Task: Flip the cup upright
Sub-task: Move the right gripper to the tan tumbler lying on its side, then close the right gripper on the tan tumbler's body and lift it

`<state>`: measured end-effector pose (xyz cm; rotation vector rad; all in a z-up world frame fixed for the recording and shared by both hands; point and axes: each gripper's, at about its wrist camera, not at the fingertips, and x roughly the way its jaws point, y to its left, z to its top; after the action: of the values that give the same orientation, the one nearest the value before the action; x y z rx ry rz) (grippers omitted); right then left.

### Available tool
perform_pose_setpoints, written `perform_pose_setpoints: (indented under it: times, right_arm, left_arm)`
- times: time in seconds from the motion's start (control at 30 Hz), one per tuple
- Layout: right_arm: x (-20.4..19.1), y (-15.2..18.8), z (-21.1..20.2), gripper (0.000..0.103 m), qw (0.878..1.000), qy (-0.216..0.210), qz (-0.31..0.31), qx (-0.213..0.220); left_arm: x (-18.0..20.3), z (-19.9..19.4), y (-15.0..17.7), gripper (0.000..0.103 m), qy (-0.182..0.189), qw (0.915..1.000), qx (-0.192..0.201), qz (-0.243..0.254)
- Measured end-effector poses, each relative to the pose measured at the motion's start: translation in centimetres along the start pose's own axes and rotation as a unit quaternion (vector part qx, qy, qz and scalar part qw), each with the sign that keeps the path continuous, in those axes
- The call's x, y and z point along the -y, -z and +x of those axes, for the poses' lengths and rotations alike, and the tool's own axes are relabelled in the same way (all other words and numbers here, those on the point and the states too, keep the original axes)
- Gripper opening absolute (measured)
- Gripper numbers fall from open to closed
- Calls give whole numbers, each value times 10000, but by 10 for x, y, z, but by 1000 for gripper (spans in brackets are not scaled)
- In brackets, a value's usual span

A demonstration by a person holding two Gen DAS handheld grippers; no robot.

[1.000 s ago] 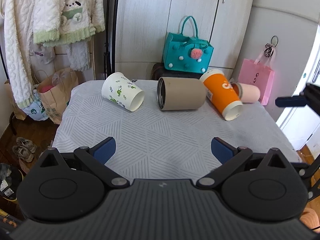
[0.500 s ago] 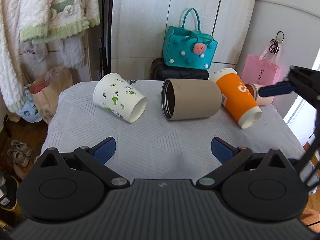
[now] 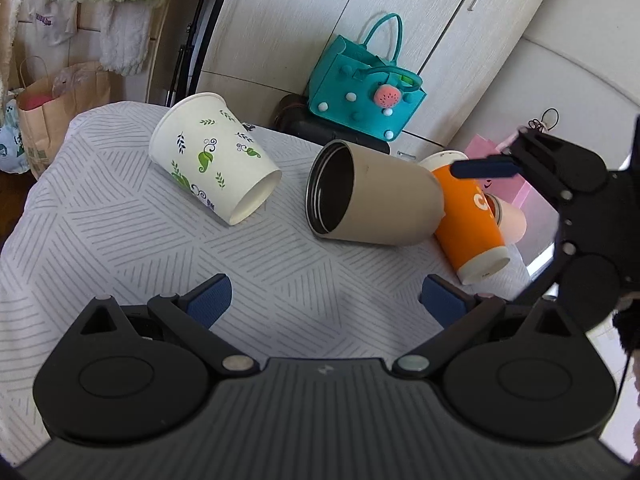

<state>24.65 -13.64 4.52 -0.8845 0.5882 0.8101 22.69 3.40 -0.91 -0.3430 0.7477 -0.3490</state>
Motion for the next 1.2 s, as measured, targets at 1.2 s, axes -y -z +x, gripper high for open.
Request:
perform_pose_setpoints:
  times: [1.2]
  right_arm:
    - [38, -2, 54, 86, 9951, -471, 874, -36]
  left_arm:
    - [7, 3, 11, 102, -44, 9997, -168, -191]
